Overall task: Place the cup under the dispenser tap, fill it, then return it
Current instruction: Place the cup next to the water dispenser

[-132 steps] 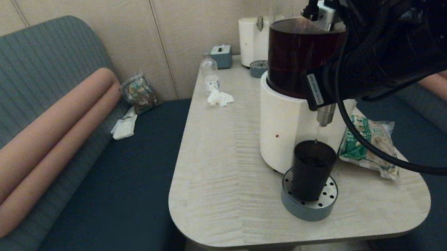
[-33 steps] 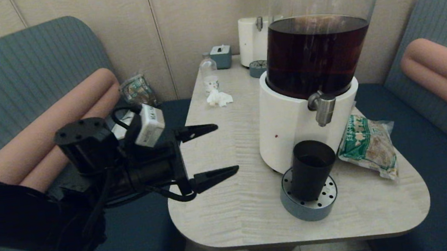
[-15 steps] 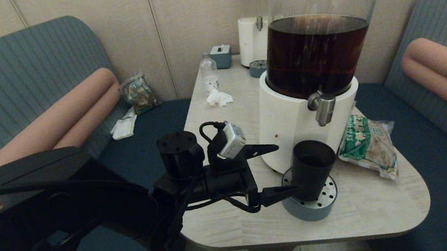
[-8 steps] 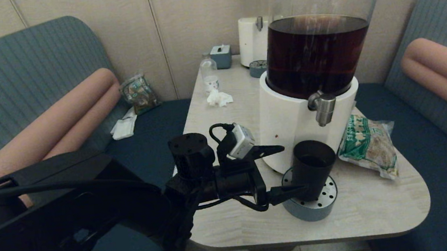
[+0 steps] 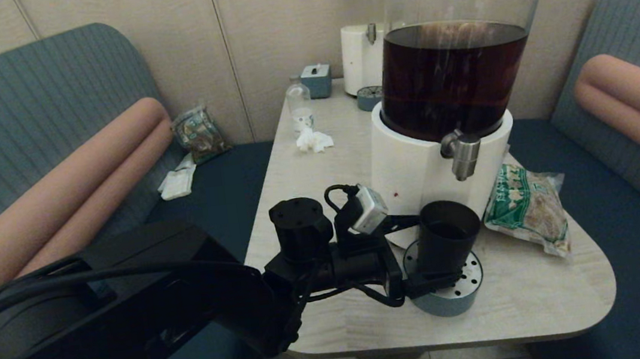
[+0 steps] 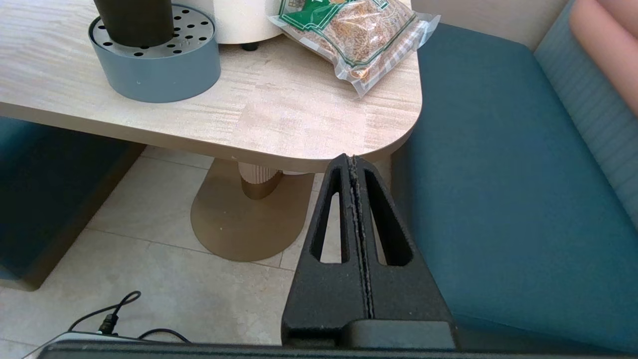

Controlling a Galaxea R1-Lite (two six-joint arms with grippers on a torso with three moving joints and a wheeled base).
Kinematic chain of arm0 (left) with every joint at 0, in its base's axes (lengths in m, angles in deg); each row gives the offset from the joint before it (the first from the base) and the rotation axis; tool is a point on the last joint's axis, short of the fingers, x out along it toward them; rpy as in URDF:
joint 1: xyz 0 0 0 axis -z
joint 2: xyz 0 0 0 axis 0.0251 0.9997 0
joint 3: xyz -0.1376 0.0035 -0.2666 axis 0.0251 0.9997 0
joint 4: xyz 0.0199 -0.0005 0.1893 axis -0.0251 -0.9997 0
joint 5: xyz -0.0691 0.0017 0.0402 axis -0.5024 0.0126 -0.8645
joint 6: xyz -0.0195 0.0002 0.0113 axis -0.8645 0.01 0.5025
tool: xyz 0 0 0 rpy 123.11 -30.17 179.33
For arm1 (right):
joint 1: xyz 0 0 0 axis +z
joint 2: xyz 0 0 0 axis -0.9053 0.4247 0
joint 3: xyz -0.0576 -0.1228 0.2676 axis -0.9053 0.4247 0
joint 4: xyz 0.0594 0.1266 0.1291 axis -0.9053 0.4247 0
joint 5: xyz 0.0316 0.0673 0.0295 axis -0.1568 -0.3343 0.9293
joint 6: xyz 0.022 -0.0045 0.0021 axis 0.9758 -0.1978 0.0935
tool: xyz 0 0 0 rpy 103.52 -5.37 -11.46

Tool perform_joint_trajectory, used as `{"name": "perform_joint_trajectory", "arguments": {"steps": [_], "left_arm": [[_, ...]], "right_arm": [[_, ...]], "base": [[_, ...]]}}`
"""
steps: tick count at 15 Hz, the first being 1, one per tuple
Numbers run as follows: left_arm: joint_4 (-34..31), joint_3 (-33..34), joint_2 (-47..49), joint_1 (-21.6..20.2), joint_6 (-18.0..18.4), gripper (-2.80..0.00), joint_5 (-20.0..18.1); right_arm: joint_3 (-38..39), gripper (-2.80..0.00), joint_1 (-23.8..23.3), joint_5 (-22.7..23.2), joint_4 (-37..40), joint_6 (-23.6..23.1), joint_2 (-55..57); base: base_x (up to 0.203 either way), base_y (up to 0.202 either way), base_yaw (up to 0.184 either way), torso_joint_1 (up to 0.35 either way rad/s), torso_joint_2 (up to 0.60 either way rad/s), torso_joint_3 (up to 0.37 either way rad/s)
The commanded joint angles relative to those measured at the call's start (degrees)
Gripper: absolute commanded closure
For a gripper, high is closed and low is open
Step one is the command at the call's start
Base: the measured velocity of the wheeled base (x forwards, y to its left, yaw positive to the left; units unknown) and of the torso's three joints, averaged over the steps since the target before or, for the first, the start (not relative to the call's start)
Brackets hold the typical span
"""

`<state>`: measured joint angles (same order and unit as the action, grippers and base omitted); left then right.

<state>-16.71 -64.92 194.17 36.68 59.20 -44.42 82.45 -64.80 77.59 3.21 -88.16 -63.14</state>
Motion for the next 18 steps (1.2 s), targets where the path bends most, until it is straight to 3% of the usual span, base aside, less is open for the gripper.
{"name": "perform_joint_trajectory", "arguments": {"steps": [1,15,18], "left_arm": [[0.4,-0.8,1.5,0.8,0.0,-2.80,-0.3],[1.2,-7.1,7.0,2.2,-0.3,-2.80,5.8],[3.2,-7.7,7.0,2.2,-2.9,-2.80,5.9]], "right_arm": [[0.0,0.00,0.0,0.0,0.0,0.0,-0.1],[0.0,0.00,0.0,0.0,0.0,0.0,-0.1],[0.0,0.00,0.0,0.0,0.0,0.0,-0.1]], "base": [[0.000,0.000,0.000,0.000,0.00,0.000],[0.000,0.000,0.000,0.000,0.00,0.000],[0.000,0.000,0.000,0.000,0.00,0.000]]}}
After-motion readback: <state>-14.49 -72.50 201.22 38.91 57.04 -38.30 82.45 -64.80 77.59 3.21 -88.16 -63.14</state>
